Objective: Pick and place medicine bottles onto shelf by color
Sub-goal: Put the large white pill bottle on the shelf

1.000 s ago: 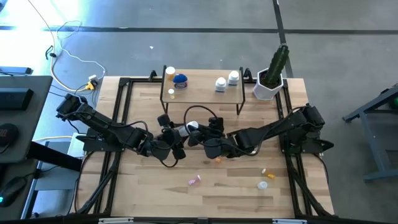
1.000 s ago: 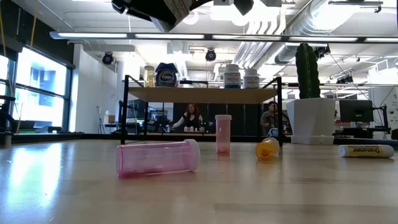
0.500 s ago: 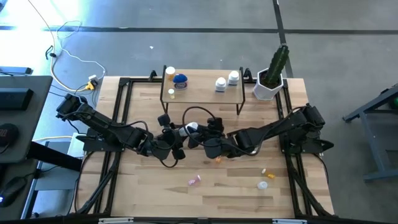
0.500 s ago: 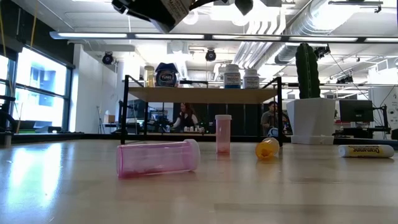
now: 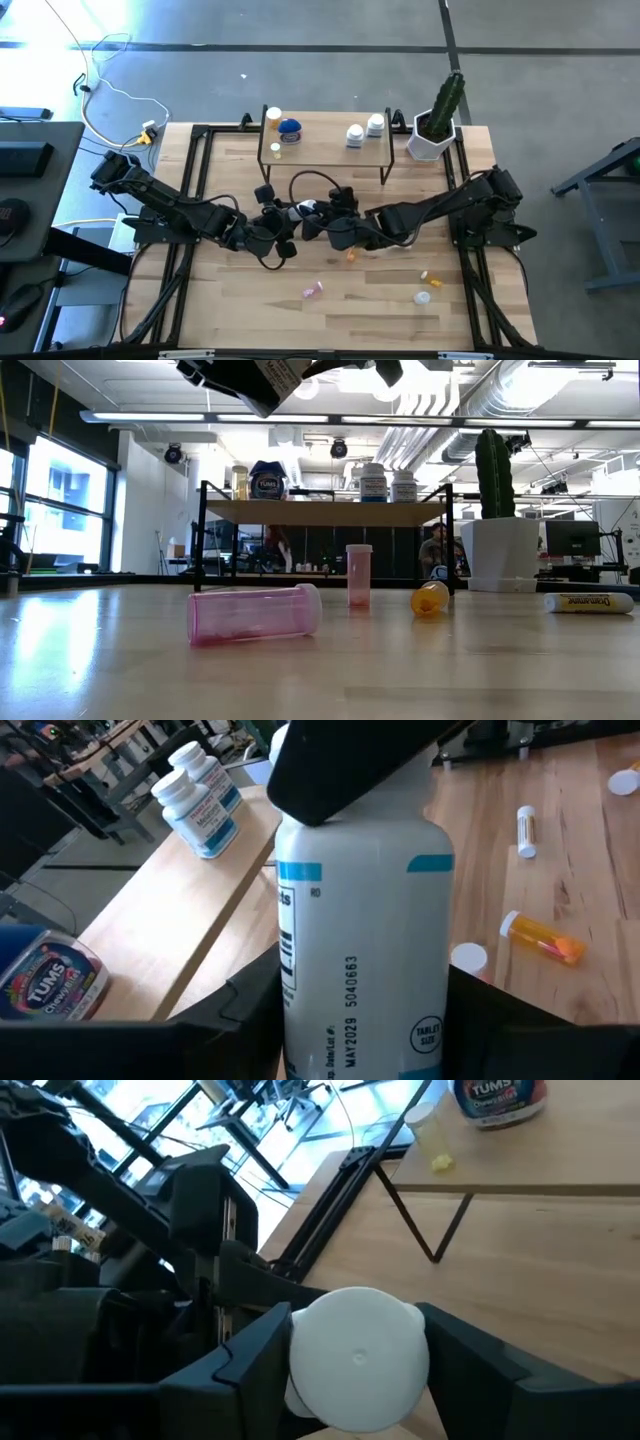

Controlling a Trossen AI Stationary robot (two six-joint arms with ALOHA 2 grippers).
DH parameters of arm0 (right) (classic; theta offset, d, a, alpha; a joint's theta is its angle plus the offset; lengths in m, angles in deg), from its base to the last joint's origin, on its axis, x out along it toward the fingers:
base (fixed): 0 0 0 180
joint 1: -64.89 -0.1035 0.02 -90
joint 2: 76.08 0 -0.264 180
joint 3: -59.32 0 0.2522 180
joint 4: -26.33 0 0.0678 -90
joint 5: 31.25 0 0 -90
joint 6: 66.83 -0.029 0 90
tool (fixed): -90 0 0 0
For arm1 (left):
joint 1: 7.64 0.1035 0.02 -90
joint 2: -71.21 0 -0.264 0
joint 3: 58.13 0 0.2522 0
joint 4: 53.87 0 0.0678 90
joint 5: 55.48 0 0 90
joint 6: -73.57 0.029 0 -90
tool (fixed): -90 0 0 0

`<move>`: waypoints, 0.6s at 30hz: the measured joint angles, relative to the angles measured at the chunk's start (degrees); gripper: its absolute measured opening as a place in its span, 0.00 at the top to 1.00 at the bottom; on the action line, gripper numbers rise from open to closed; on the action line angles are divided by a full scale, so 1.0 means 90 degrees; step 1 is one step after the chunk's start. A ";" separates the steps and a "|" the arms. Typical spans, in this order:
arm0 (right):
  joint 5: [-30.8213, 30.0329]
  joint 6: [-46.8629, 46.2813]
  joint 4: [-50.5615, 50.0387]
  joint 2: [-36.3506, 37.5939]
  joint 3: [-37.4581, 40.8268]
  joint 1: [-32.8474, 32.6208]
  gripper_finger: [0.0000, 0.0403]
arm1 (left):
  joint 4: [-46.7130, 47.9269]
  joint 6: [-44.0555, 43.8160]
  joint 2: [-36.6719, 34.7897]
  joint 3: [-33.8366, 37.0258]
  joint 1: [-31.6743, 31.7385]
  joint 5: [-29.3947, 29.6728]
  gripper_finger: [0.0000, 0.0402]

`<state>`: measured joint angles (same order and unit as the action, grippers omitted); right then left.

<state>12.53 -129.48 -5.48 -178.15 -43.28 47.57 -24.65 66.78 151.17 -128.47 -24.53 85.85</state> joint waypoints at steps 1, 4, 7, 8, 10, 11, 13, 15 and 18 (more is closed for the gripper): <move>0.0021 0.0036 -0.0022 0.0031 0.0004 0.0006 0.50 | -0.0003 -0.0004 -0.0002 0.0000 0.0000 -0.0014 0.59; 0.0055 0.0224 -0.0042 0.0115 0.0007 0.0058 0.47 | -0.0026 -0.0004 -0.0013 -0.0007 0.0000 0.0004 0.59; 0.0042 0.0357 -0.0038 0.0207 0.0007 0.0132 0.42 | -0.0020 -0.0004 -0.0042 -0.0010 0.0000 0.0008 0.59; 0.0044 0.0412 -0.0024 0.0230 0.0007 0.0152 0.40 | -0.0009 -0.0004 -0.0044 -0.0010 0.0000 0.0008 0.59; 0.0088 0.0544 -0.0033 0.0286 0.0007 0.0198 0.37 | 0.0002 -0.0004 -0.0051 -0.0010 -0.0005 0.0005 0.59; 0.0124 0.0621 -0.0028 0.0324 0.0007 0.0234 0.36 | 0.0020 -0.0004 -0.0081 -0.0010 -0.0005 0.0005 0.59; 0.0220 0.0794 -0.0031 0.0433 0.0007 0.0320 0.34 | 0.0022 -0.0037 -0.0135 -0.0010 -0.0005 0.0001 0.59; 0.0296 0.0985 -0.0016 0.0589 0.0007 0.0425 0.33 | 0.0026 -0.0160 -0.0152 -0.0010 -0.0005 -0.0022 0.59; 0.0526 0.1378 -0.0006 0.0815 0.0007 0.0591 0.32 | 0.0029 -0.0297 -0.0281 -0.0010 -0.0005 -0.0041 0.59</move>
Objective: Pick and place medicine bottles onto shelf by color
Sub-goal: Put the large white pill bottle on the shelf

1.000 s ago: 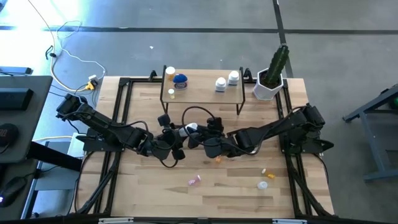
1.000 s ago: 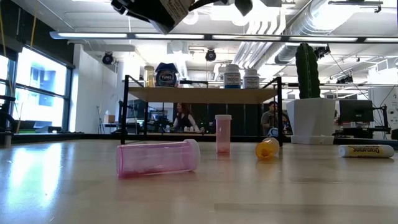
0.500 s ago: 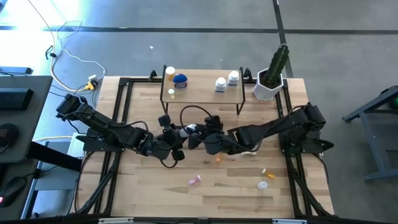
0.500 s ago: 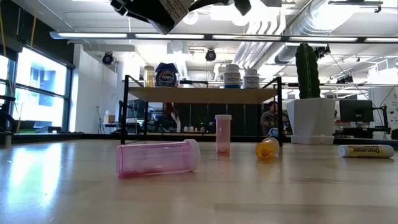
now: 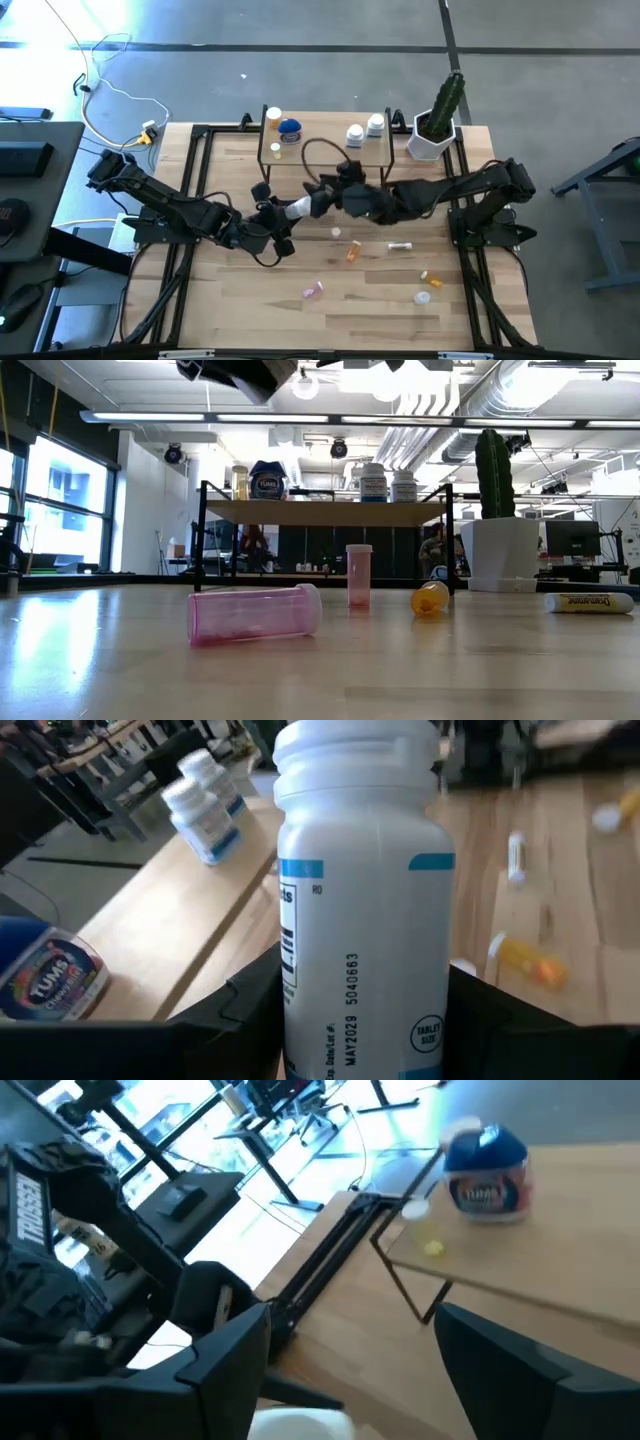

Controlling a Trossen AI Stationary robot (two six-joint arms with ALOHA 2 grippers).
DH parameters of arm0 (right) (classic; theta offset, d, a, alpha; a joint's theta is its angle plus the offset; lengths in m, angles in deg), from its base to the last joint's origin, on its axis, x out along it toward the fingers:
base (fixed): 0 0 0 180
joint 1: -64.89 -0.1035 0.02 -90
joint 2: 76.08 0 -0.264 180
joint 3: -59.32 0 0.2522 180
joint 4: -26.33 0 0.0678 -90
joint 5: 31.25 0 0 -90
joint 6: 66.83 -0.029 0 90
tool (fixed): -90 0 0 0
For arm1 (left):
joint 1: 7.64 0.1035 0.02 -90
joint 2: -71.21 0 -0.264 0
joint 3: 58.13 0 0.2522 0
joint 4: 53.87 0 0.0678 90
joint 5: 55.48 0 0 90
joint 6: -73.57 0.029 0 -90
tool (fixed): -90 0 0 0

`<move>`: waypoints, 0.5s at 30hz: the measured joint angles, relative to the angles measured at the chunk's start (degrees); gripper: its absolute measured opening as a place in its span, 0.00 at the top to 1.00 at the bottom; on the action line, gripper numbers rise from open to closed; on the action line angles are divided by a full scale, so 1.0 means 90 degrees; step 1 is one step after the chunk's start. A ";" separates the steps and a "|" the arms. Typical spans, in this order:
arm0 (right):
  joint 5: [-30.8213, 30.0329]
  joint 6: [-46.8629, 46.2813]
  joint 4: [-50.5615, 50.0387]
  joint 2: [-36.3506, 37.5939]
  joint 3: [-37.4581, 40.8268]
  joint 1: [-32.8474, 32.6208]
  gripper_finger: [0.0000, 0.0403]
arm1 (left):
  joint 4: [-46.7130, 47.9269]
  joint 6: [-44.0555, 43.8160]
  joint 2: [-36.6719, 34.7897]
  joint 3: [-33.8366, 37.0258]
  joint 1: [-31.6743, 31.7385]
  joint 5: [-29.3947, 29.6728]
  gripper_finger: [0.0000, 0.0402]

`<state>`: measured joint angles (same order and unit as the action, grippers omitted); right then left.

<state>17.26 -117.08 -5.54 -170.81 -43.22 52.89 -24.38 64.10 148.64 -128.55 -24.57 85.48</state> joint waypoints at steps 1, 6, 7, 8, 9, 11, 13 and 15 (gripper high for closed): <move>0.0058 0.0178 -0.0002 0.0059 0.0000 0.0049 0.32 | -0.0012 -0.0041 -0.0041 -0.0005 0.0002 -0.0002 0.59; 0.0700 0.1020 -0.0004 0.0314 0.0000 0.0307 0.32 | -0.0038 -0.0157 -0.0224 -0.0002 0.0114 -0.0383 0.59; 0.0881 0.1189 -0.0002 0.0358 0.0000 0.0375 0.32 | -0.0034 -0.0207 -0.0270 -0.0002 0.0168 -0.0501 0.59; 0.1036 0.1377 -0.0007 0.0392 0.0000 0.0438 0.32 | -0.0044 -0.0267 -0.0328 -0.0002 0.0242 -0.0639 0.59; 0.1214 0.1571 -0.0007 0.0435 0.0000 0.0510 0.32 | -0.0073 -0.0329 -0.0363 -0.0002 0.0331 -0.0785 0.59; 0.1594 0.1995 -0.0001 0.0518 0.0000 0.0669 0.32 | -0.0064 -0.0434 -0.0426 -0.0002 0.0527 -0.1137 0.59; 0.2064 0.2422 -0.0002 0.0592 0.0000 0.0838 0.32 | -0.0105 -0.0437 -0.0481 -0.0002 0.0752 -0.1507 0.59; 0.2616 0.2824 0.0034 0.0629 0.0000 0.1039 0.32 | -0.0252 -0.0435 -0.0496 -0.0002 0.0988 -0.1893 0.59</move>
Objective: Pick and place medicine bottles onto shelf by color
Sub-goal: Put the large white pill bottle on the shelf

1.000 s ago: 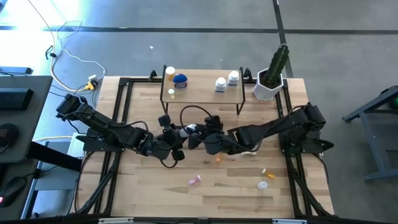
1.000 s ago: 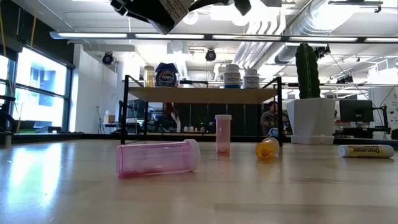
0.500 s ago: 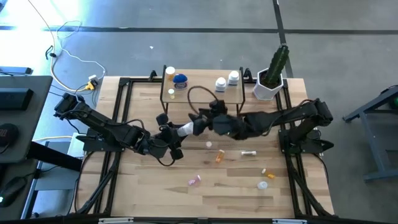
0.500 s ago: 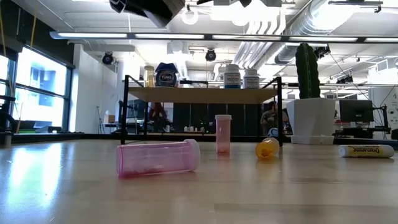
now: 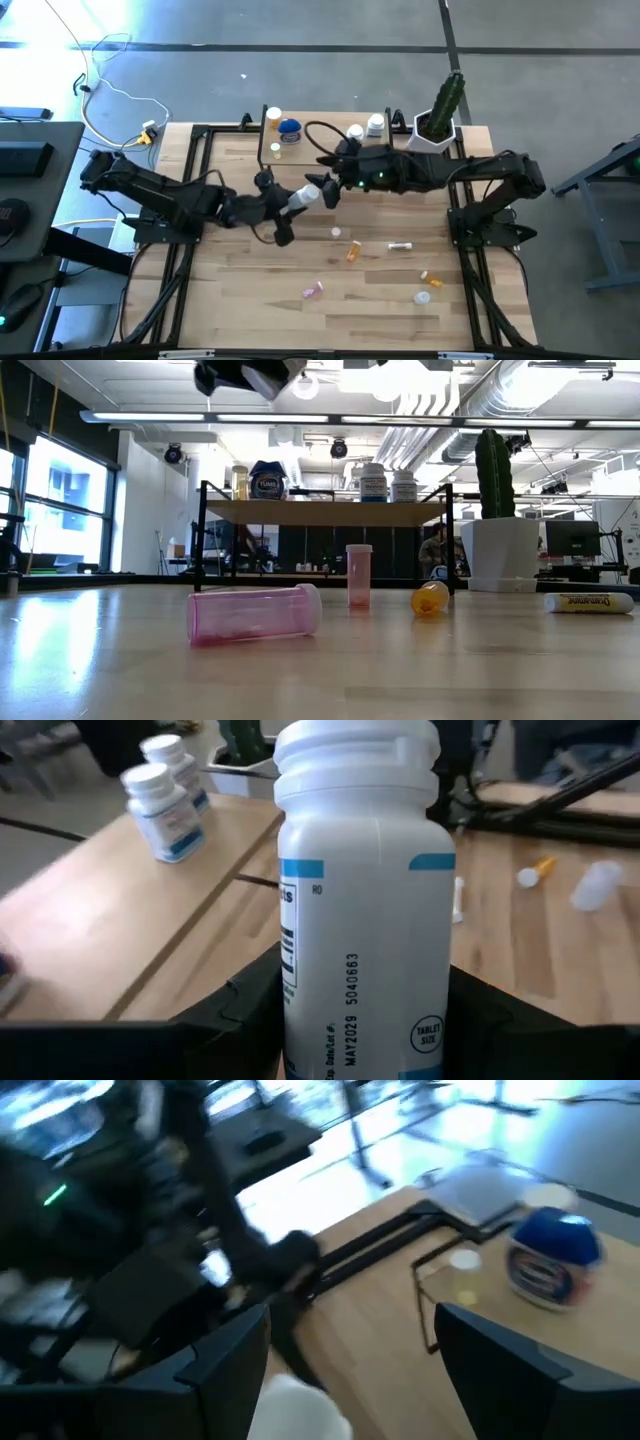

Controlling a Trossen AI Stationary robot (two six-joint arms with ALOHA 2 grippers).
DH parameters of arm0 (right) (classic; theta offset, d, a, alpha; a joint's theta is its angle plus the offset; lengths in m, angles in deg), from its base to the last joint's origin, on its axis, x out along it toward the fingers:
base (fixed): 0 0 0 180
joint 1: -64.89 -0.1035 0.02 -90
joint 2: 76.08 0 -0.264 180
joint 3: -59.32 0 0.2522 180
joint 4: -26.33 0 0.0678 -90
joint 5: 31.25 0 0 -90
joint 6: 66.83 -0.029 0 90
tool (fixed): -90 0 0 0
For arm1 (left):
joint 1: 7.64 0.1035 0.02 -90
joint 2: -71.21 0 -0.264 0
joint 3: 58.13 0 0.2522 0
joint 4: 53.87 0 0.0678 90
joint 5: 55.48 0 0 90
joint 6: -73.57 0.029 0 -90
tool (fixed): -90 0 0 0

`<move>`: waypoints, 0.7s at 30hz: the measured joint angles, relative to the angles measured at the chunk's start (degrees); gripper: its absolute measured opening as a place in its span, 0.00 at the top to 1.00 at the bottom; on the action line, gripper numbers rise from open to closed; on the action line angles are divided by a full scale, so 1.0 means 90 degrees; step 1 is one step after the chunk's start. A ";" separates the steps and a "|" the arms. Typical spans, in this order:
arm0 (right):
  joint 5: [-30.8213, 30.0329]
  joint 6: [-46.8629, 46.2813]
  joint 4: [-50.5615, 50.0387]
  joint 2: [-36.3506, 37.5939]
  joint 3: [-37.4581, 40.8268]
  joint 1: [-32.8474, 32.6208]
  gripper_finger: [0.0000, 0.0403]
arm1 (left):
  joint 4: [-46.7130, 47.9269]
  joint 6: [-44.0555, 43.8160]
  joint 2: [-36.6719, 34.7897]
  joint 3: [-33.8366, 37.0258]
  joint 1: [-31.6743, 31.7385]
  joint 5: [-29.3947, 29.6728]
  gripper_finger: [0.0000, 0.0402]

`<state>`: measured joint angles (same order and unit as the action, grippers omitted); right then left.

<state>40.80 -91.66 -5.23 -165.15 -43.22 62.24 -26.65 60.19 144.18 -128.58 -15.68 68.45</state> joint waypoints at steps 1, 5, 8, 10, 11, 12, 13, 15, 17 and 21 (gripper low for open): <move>0.0324 0.0195 -0.0024 0.0023 0.0000 0.0100 0.32 | -0.0049 0.0000 0.0004 0.0000 0.0125 -0.0210 0.59; 0.1533 0.0905 -0.0023 0.0092 -0.0002 0.0517 0.32 | -0.0368 0.0001 0.0005 0.0002 0.0573 -0.0976 0.59; 0.2151 0.1472 -0.0027 0.0134 -0.0002 0.0801 0.32 | -0.0539 0.0074 0.0009 0.0002 0.0849 -0.1255 0.59; 0.2488 0.1820 -0.0041 0.0177 -0.0002 0.1004 0.32 | -0.0655 0.0214 0.0009 0.0002 0.1014 -0.1331 0.59; 0.2657 0.1972 -0.0027 0.0194 -0.0005 0.1105 0.32 | -0.0711 0.0255 0.0009 0.0002 0.1093 -0.1391 0.59; 0.2841 0.2093 -0.0040 0.0217 -0.0005 0.1214 0.32 | -0.0777 0.0299 0.0009 0.0002 0.1170 -0.1447 0.59; 0.3059 0.2182 -0.0044 0.0226 -0.0005 0.1328 0.32 | -0.0852 0.0325 0.0009 0.0002 0.1240 -0.1507 0.59; 0.3540 0.2302 -0.0034 0.0235 -0.0005 0.1544 0.32 | -0.0966 0.0340 0.0009 0.0002 0.1381 -0.1596 0.59; 0.3908 0.2304 -0.0039 0.0235 -0.0005 0.1744 0.32 | -0.1102 0.0345 0.0012 0.0002 0.1495 -0.1609 0.59; 0.4513 0.2292 -0.0041 0.0243 -0.0005 0.2069 0.32 | -0.1501 0.0596 0.0012 0.0002 0.1691 -0.1611 0.59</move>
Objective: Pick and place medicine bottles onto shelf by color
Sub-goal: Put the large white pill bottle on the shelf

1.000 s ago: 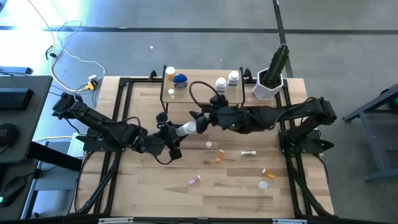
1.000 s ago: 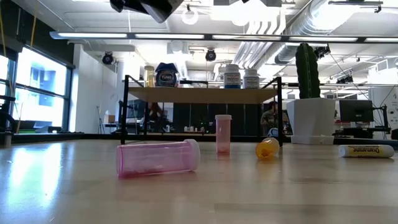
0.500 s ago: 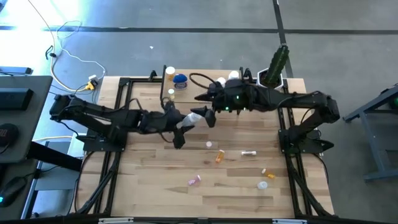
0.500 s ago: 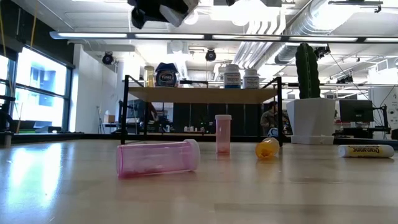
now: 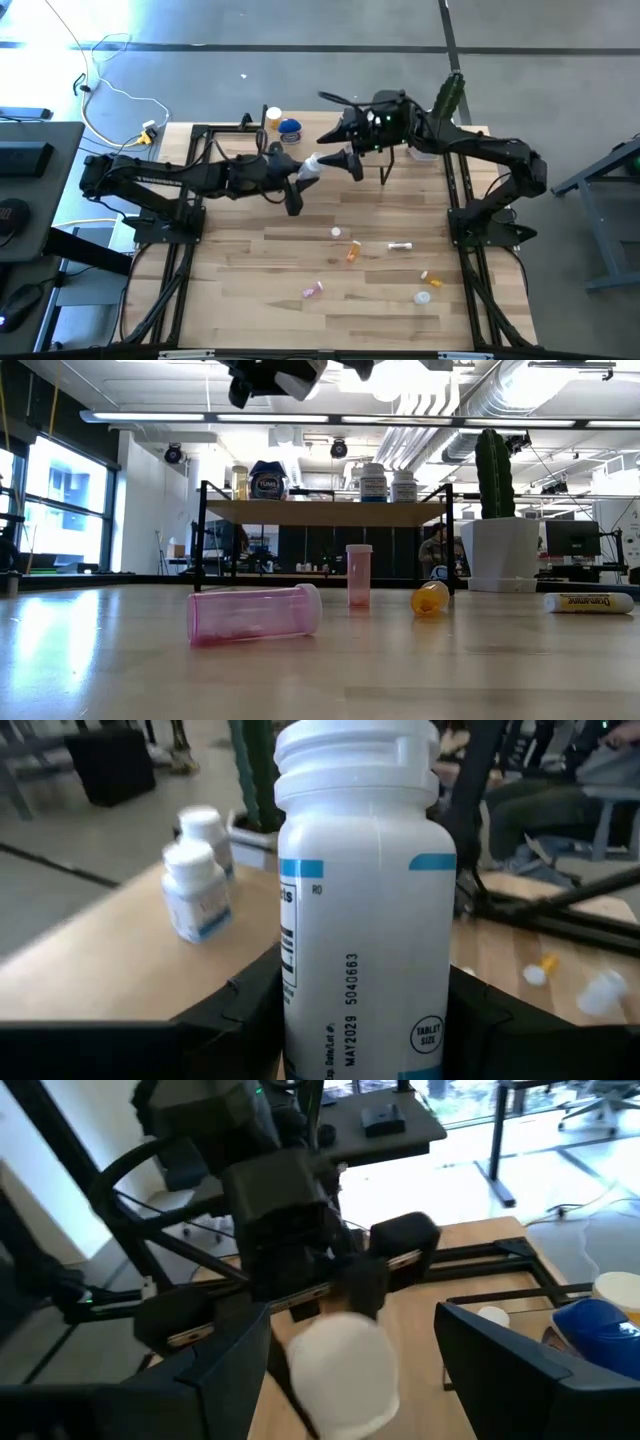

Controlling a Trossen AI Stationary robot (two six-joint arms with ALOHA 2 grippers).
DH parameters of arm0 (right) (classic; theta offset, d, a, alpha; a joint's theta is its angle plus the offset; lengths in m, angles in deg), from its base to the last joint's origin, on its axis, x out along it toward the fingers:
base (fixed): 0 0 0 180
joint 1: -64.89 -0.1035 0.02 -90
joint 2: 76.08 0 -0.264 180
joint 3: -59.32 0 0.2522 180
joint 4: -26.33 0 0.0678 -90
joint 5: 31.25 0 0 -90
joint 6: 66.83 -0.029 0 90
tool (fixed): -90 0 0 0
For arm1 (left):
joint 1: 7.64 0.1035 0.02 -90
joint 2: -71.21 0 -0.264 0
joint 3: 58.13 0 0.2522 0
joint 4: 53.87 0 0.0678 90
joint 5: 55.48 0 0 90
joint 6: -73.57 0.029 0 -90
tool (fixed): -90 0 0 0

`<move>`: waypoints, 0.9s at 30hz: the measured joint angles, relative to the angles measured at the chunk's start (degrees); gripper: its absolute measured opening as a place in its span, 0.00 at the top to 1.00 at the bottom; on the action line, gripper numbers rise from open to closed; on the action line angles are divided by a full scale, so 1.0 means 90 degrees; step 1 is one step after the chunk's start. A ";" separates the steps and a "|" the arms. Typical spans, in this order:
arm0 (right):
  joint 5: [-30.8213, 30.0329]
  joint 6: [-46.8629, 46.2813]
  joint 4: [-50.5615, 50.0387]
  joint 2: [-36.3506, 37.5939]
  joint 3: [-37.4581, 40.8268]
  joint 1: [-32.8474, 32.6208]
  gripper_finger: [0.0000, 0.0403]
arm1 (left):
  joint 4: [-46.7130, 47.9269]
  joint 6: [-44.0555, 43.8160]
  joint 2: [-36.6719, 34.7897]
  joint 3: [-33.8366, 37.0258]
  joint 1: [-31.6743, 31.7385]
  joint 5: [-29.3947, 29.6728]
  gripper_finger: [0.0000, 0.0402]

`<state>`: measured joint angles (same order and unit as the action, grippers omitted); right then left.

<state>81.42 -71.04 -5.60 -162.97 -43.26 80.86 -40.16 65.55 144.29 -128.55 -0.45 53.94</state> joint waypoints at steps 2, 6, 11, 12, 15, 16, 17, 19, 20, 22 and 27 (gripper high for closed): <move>0.0157 0.0000 0.0000 0.0000 0.0000 0.0108 0.32 | -0.0231 0.0137 0.0000 0.0000 0.0080 0.0002 0.59; 0.0166 0.0000 0.0000 0.0000 0.0000 0.0203 0.32 | -0.0627 0.0198 0.0000 0.0000 0.0234 0.0000 0.59; 0.0156 -0.0126 0.0270 0.0000 0.0000 0.0184 0.32 | -0.0810 0.0310 0.0005 0.0000 0.0391 -0.0004 0.59; 0.0150 -0.0169 0.0338 -0.0010 0.0000 0.0182 0.32 | -0.0833 0.0314 0.0005 0.0000 0.0419 -0.0012 0.59; 0.0034 -0.0176 0.0490 -0.0075 0.0000 0.0184 0.32 | -0.0805 0.0302 0.0012 0.0000 0.0456 -0.0008 0.59; 0.0025 -0.0178 0.0551 -0.0130 -0.0004 0.0184 0.32 | -0.0806 0.0303 0.0012 0.0000 0.0458 -0.0001 0.59; 0.0023 -0.0180 0.0572 -0.0194 -0.0005 0.0184 0.32 | -0.0819 0.0302 0.0012 0.0000 0.0461 0.0004 0.59; 0.0018 -0.0195 0.0571 -0.0330 -0.0005 0.0184 0.32 | -0.0833 0.0302 0.0012 0.0000 0.0459 0.0005 0.59; 0.0020 -0.0193 0.0566 -0.0371 -0.0002 0.0184 0.32 | -0.0833 0.0304 0.0012 0.0000 0.0456 0.0005 0.59; 0.0025 -0.0113 0.0576 -0.0391 -0.0002 0.0184 0.32 | -0.0833 0.0303 0.0011 0.0000 0.0456 0.0002 0.59; 0.0130 0.0071 0.0587 -0.0389 -0.0002 0.0184 0.34 | -0.0831 0.0303 0.0010 0.0000 0.0456 0.0003 0.59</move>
<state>82.59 -70.39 -0.32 -166.47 -43.28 82.52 -47.64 68.28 144.38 -128.55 3.65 53.97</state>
